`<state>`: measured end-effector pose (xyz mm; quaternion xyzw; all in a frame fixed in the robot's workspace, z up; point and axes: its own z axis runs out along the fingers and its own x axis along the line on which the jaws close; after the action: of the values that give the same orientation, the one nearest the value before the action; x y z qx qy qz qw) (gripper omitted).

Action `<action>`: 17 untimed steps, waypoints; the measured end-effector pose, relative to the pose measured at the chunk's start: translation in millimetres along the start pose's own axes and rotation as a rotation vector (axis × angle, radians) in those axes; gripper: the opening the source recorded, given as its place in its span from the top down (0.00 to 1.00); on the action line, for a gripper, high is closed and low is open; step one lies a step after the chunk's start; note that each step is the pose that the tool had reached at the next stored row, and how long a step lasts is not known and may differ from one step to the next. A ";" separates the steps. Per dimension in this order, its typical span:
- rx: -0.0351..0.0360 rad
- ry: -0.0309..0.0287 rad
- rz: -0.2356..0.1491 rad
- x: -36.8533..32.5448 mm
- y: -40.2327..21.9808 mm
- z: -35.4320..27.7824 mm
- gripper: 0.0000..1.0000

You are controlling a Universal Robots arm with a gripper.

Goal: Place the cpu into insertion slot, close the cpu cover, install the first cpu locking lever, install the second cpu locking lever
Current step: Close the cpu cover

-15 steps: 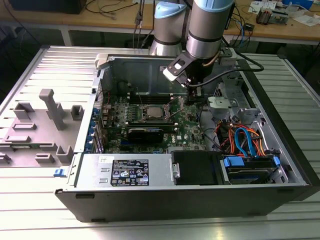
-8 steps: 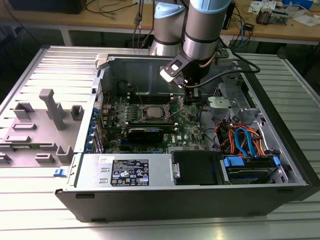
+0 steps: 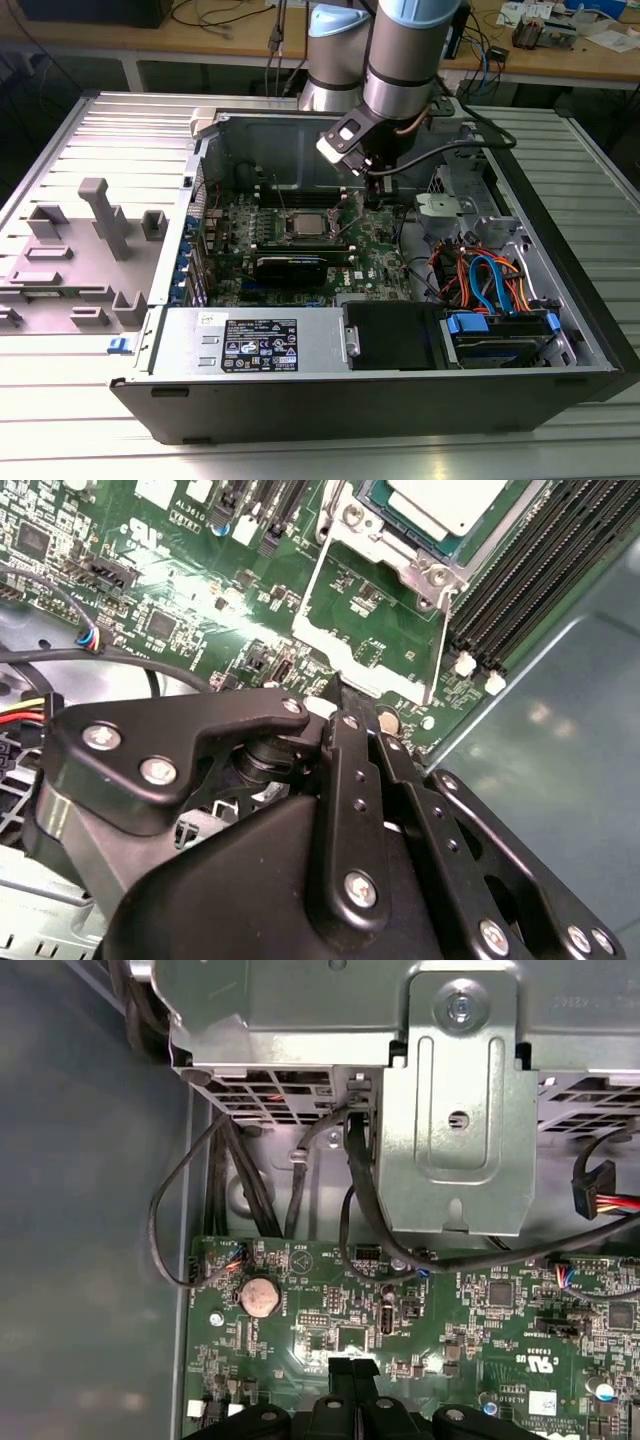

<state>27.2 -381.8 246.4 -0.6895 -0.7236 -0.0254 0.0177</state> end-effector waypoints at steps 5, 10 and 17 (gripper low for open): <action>0.0048 0.0011 0.000 0.1 -1.8 -0.4 0.89; 0.0088 0.0012 0.001 0.1 -2.0 -0.6 0.89; 0.0094 0.0012 0.001 0.1 -2.1 -0.6 0.89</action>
<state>25.1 -381.8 247.0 -0.6896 -0.7236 -0.0224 0.0214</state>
